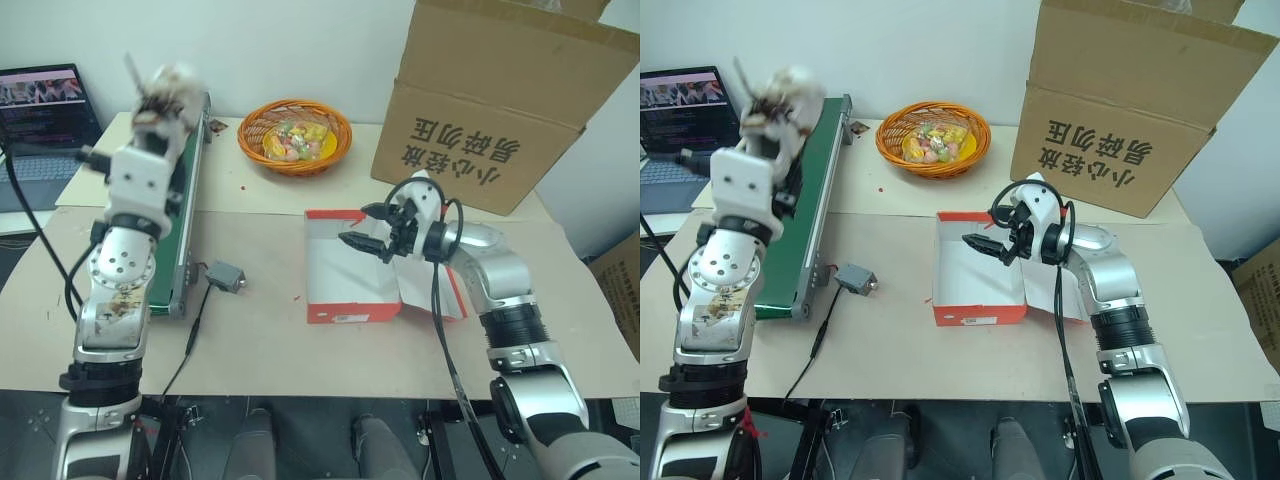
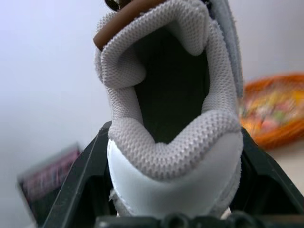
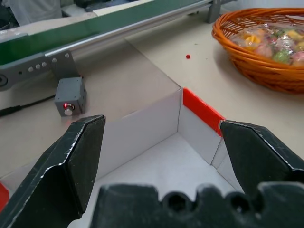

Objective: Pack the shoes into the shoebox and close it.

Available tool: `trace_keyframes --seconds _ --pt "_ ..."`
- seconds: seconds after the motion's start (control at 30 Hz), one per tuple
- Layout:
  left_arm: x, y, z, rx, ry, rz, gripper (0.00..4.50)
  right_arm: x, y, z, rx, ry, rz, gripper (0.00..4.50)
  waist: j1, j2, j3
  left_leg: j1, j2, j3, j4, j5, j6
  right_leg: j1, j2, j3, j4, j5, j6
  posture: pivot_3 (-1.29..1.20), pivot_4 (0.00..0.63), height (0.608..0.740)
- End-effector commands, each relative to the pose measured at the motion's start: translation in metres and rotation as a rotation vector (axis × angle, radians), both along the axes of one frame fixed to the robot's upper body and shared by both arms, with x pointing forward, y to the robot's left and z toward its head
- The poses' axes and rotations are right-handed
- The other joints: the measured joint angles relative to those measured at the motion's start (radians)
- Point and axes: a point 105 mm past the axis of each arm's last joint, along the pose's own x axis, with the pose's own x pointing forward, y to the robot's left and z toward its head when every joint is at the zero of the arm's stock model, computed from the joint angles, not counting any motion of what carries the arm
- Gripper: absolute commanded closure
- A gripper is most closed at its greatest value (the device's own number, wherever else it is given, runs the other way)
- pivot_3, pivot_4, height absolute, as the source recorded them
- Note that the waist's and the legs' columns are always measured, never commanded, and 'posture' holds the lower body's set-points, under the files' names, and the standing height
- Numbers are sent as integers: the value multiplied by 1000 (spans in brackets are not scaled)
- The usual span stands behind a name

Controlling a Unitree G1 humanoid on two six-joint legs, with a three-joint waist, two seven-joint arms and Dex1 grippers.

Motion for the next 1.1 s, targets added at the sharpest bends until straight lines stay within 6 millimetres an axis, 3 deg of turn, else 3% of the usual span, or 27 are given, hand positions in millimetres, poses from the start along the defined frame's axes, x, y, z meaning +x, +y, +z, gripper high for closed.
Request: trace_keyframes --seconds 0.03,0.1,0.13,0.37,0.63,0.8,1.1 --pt "-10 -39 -11 142 16 -169 2171 13 -20 38 215 102 -68 0 -1 0 0 0 0 0 0 0 0 0 0 0 1 0 0 0 150 721" --pt "-10 -46 -28 160 65 -227 2171 26 -34 30 319 374 -134 0 -9 0 0 1 0 0 0 0 0 0 0 0 1 0 -1 0 150 721" --pt "-12 -53 -37 180 84 -264 2171 20 -32 28 346 481 -85 0 -10 0 0 1 1 0 0 0 0 0 0 0 2 0 -1 0 150 721" --pt "-7 -66 -42 163 86 -327 2171 -12 -6 29 431 807 106 0 -12 0 0 -3 1 0 0 1 2 -4 0 0 3 -3 -3 0 150 721" --pt "-6 -84 -52 69 136 -401 2171 -7 16 42 581 812 139 0 -17 0 0 -4 1 -1 4 2 4 -2 1 0 5 -2 0 0 150 721" --pt "-3 -87 -63 -5 189 -396 2171 -3 18 51 659 783 121 0 -19 0 0 -4 1 -1 4 2 4 -2 1 0 5 -2 0 0 150 721" --pt "5 -100 -63 -90 220 -404 2171 -4 27 55 733 722 66 0 -24 0 0 -4 1 -2 4 2 4 -2 1 -1 6 -2 0 0 150 721"
